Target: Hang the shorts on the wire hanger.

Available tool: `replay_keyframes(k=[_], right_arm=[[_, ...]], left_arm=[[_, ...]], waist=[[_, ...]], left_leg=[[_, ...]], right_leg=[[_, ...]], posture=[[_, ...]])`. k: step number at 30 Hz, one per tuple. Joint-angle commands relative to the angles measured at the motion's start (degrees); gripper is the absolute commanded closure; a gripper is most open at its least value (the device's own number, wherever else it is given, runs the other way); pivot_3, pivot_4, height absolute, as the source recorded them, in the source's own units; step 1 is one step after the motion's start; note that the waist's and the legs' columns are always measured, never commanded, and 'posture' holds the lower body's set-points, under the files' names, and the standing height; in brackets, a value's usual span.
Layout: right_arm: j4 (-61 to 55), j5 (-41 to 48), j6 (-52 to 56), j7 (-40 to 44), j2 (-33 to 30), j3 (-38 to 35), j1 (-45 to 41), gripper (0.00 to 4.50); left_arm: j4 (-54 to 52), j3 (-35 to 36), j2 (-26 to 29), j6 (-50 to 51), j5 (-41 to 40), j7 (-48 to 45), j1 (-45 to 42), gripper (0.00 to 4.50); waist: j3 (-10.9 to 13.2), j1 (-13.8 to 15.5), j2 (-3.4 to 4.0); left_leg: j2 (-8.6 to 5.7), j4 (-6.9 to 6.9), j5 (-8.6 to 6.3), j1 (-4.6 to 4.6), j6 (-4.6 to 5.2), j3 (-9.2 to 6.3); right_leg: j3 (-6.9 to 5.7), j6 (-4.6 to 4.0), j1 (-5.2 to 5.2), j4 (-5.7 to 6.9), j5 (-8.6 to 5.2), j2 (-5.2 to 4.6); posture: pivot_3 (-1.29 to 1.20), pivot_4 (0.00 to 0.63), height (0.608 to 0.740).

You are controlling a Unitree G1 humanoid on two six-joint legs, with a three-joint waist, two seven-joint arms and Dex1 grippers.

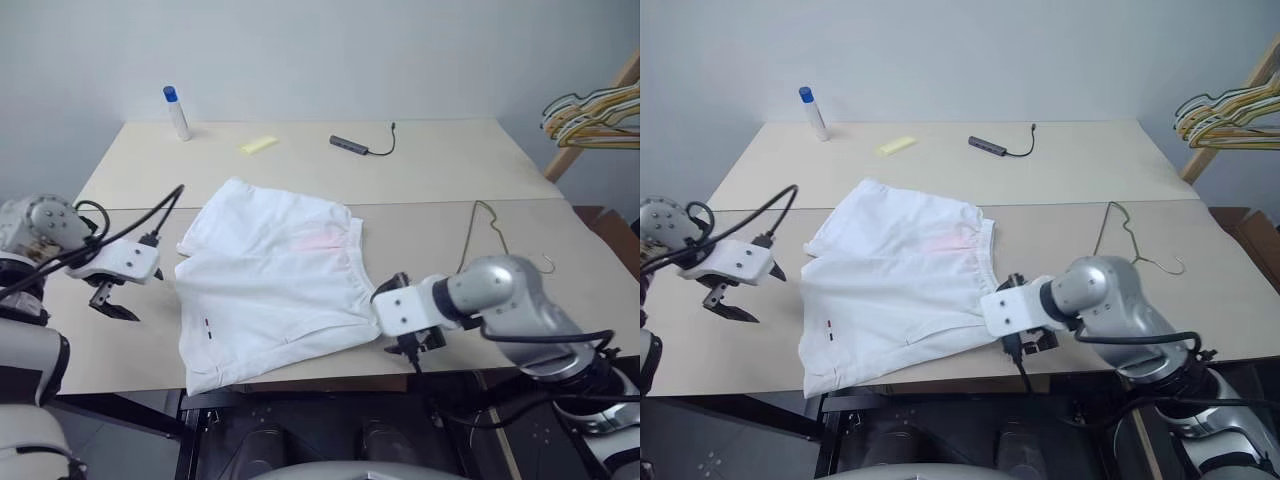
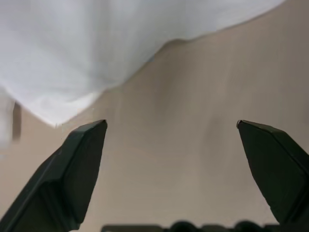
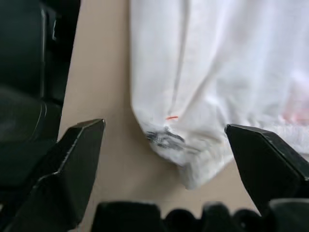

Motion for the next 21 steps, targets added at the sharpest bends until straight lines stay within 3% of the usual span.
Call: replay_keyframes(k=[1, 6, 10, 16, 21], right_arm=[[3.01, 3.51, 7.25, -3.60, 0.84, -5.71, -3.40, 0.05], [12.02, 6.00, 12.27, -10.44, 1.33, -10.55, -6.39, 0.05], [25.10, 5.87, 18.84, -22.59, 6.81, -14.73, -9.79, 0.05], [40.53, 9.29, 23.84, -33.90, 12.83, -21.01, -11.86, 0.05], [49.06, 10.06, 19.42, -41.97, 14.53, -22.67, -12.01, 0.05]], left_arm=[[-0.44, 3.95, 1.17, 1.11, -1.53, 0.14, -2.45, 0.00], [-1.31, 8.21, 2.54, 3.52, -1.40, 3.64, -3.87, 0.00], [-1.10, 10.50, 3.94, 3.82, 0.41, 12.23, -5.16, 0.00], [-4.70, 24.02, -3.31, 11.08, -16.07, 10.28, -3.39, 0.00], [-23.53, 31.14, -7.58, 25.73, -30.75, 3.90, 6.09, 0.00]], waist=[[-0.01, -0.05, -0.02], [-0.01, -0.23, -0.03], [-0.02, -0.48, -0.04], [-0.02, -0.10, -0.04], [-0.02, -1.47, -0.03]], left_leg=[[0.01, 0.01, 0.00, 0.01, 0.00, 0.00], [0.01, 0.00, 0.00, -0.02, -0.01, 0.01], [0.01, -0.01, 0.02, 0.02, -0.03, 0.04], [0.00, -0.01, 0.10, -0.05, -0.17, 0.04], [-0.03, -0.03, 0.18, -0.09, -0.31, 0.07]], right_leg=[[0.00, 0.00, 0.00, 0.02, 0.00, 0.00], [0.01, 0.00, -0.04, 0.04, 0.00, 0.01], [0.04, -0.01, -0.03, 0.06, 0.01, 0.03], [-0.01, -0.01, -0.04, 0.08, 0.01, -0.01], [0.11, 0.06, -0.05, 0.21, 0.05, -0.02]], posture=[[0.05, 0.000, 0.740], [0.04, 0.000, 0.740], [0.04, 0.000, 0.740], [0.05, 0.000, 0.740], [0.04, 0.000, 0.740]])
